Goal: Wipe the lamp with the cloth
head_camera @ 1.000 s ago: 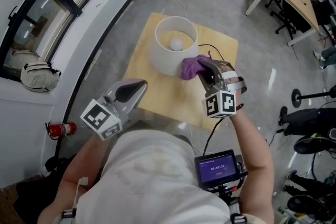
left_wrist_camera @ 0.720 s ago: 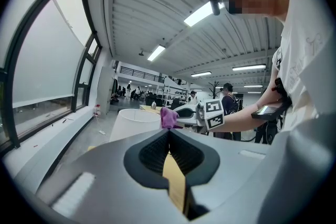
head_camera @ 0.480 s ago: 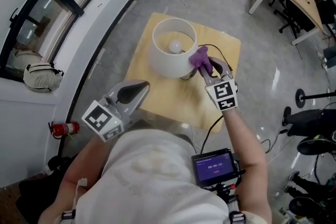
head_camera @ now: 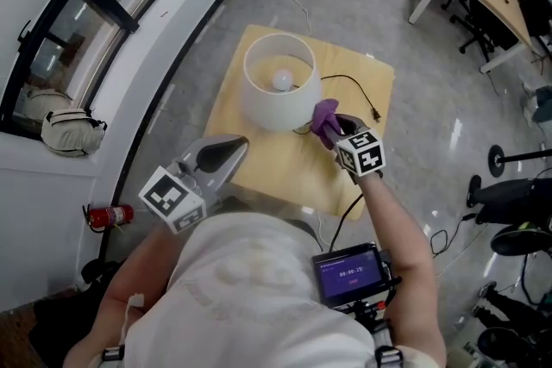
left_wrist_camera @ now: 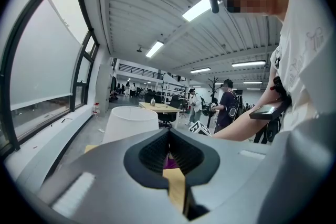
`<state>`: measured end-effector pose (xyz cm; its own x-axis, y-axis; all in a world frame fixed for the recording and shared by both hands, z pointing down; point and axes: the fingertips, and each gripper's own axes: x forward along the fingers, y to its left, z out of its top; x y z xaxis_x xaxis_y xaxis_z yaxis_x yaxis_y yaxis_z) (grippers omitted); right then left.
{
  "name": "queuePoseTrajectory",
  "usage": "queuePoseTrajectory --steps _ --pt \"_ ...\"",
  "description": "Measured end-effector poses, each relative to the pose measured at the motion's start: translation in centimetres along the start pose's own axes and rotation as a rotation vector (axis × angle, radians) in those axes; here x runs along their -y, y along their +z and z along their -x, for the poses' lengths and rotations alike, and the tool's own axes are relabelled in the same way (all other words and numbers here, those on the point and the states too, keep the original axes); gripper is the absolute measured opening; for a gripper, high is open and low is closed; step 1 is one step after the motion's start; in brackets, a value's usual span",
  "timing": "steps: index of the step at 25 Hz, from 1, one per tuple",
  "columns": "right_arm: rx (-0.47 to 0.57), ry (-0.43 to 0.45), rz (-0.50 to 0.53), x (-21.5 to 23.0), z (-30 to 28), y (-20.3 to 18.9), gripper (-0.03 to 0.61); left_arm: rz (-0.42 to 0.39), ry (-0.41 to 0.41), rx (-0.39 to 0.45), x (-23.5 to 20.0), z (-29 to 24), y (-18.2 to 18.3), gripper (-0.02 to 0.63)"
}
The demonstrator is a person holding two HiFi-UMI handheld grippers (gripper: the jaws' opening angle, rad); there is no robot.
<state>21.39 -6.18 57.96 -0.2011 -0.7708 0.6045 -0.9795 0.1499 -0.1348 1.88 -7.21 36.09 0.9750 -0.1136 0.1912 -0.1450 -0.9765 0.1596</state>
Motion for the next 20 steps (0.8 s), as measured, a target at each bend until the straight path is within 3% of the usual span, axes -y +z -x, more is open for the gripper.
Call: queuePoseTrajectory --steps 5,11,15,20 --pt "-0.030 0.001 -0.036 -0.3 0.8 -2.0 0.102 0.011 -0.017 -0.013 0.9 -0.2 -1.1 0.002" --pt "0.024 0.036 -0.088 -1.5 3.9 -2.9 0.103 0.031 -0.013 -0.030 1.6 -0.1 -2.9 0.002" --pt "0.119 0.056 -0.125 -2.7 7.8 -1.9 0.103 0.047 0.009 -0.039 1.3 0.4 -3.9 0.002" --pt "0.309 0.045 -0.142 -4.7 12.6 1.4 0.104 0.058 0.012 -0.042 0.6 0.9 -5.1 0.002"
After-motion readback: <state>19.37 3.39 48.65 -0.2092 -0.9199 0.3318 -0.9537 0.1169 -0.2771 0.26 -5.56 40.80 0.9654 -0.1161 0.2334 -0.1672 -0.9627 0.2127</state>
